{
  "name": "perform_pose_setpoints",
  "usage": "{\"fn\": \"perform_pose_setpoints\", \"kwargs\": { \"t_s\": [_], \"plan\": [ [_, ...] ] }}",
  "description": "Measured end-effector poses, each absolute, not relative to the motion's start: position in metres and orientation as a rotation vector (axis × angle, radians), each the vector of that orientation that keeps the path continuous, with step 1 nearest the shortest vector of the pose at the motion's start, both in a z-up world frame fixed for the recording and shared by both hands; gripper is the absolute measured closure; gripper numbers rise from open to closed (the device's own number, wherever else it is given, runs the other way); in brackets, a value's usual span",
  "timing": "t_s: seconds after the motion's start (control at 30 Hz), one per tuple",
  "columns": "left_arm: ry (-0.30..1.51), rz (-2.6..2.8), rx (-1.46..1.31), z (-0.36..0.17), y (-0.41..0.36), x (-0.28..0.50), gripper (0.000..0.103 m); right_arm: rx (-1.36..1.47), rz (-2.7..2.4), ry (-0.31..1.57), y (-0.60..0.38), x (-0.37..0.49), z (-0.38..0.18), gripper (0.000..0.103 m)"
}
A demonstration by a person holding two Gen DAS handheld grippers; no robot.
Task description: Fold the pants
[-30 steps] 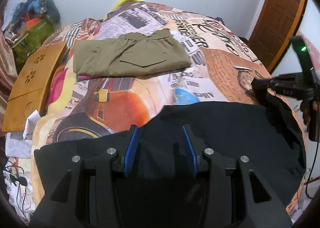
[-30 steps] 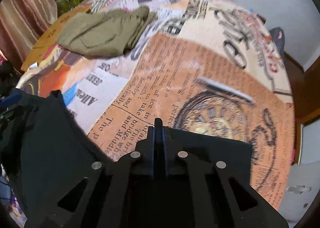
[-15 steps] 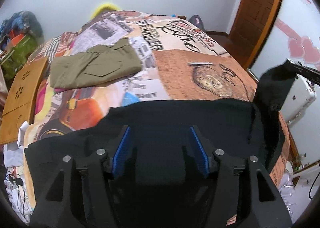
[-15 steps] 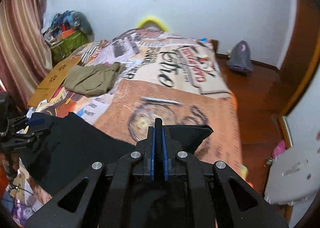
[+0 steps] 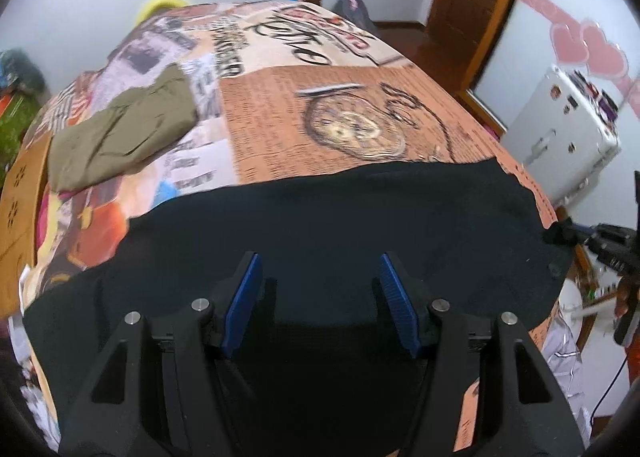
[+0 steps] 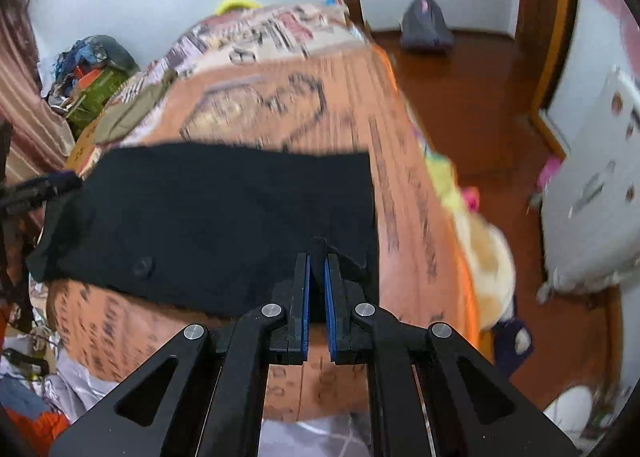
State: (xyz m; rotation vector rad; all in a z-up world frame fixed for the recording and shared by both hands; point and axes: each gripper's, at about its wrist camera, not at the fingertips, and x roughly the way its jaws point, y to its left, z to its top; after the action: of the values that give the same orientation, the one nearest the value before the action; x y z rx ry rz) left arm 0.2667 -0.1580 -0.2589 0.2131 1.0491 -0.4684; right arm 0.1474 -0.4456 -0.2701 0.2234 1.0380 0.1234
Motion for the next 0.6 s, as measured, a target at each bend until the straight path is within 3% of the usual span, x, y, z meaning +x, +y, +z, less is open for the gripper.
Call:
{"fn": "perform_pose_setpoints", "kwargs": {
  "t_s": [0.1, 0.17, 0.3, 0.6],
  "plan": [
    [1.063, -0.518, 0.255, -0.260, -0.183, 0.275, 0.042, 0.224, 0.134, 1.054, -0.447, 0.145, -0.282, 0.097],
    [1.072, -0.553, 0.275, -0.262, -0.199, 0.282, 0.042, 0.197, 0.127, 1.066, -0.446, 0.148, -0.285, 0.091],
    [1.096, -0.590, 0.313, -0.272, -0.223, 0.302, 0.042, 0.153, 0.089, 1.043, -0.452, 0.149, -0.278, 0.070],
    [1.160, -0.661, 0.389, -0.305, -0.255, 0.333, 0.042, 0.146, 0.101, 0.987, -0.464, 0.185, -0.274, 0.068]
  ]
}}
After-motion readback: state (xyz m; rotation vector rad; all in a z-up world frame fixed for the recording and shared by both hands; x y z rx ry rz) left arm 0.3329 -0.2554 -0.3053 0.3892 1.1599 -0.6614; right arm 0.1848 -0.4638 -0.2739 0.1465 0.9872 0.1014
